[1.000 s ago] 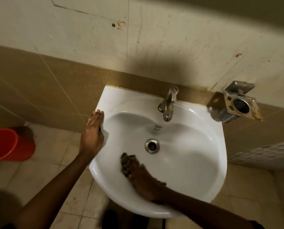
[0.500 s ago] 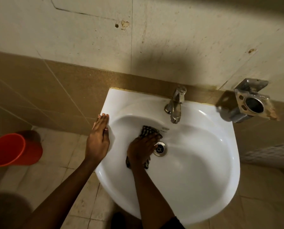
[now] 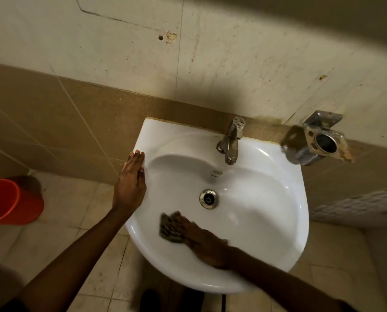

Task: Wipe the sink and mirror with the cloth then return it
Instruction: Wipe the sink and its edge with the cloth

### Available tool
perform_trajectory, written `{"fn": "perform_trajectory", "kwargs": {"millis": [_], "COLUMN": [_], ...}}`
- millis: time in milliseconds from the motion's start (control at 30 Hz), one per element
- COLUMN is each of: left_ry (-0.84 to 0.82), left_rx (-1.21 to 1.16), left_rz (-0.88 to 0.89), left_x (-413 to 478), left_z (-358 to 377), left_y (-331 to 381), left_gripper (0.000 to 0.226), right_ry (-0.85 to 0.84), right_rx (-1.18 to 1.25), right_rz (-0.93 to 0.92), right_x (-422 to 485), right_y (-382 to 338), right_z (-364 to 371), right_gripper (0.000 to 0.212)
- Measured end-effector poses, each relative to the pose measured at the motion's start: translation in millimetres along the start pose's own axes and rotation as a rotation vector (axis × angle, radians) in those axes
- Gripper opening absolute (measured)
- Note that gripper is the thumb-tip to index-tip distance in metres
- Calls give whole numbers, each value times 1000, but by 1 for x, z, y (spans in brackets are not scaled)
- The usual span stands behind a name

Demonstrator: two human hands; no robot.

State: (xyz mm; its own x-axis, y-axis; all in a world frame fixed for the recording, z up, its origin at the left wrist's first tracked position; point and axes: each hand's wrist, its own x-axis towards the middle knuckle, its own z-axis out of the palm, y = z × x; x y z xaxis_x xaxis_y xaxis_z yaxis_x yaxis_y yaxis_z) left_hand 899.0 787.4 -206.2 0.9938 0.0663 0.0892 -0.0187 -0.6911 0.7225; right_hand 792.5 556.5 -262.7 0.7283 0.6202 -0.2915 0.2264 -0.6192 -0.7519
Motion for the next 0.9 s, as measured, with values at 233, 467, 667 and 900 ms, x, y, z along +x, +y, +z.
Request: {"fn": "perform_trajectory", "kwargs": {"millis": [233, 467, 667, 900], "left_ry": [4, 19, 36, 25], "left_rx": [6, 17, 54, 47], "left_rz": [-29, -7, 33, 27], "left_x": [0, 1, 1, 0], "left_z": [1, 2, 2, 2], "left_y": [-1, -4, -4, -3], "left_gripper": [45, 47, 45, 44], "right_ry": [-255, -416, -260, 78], "right_rx": [-699, -1444, -1223, -752], "right_rz": [138, -392, -297, 161], "right_x": [-73, 40, 60, -33], "right_y": [91, 90, 86, 118], "right_z": [-169, -167, -128, -110], "right_gripper": [43, 49, 54, 82]}}
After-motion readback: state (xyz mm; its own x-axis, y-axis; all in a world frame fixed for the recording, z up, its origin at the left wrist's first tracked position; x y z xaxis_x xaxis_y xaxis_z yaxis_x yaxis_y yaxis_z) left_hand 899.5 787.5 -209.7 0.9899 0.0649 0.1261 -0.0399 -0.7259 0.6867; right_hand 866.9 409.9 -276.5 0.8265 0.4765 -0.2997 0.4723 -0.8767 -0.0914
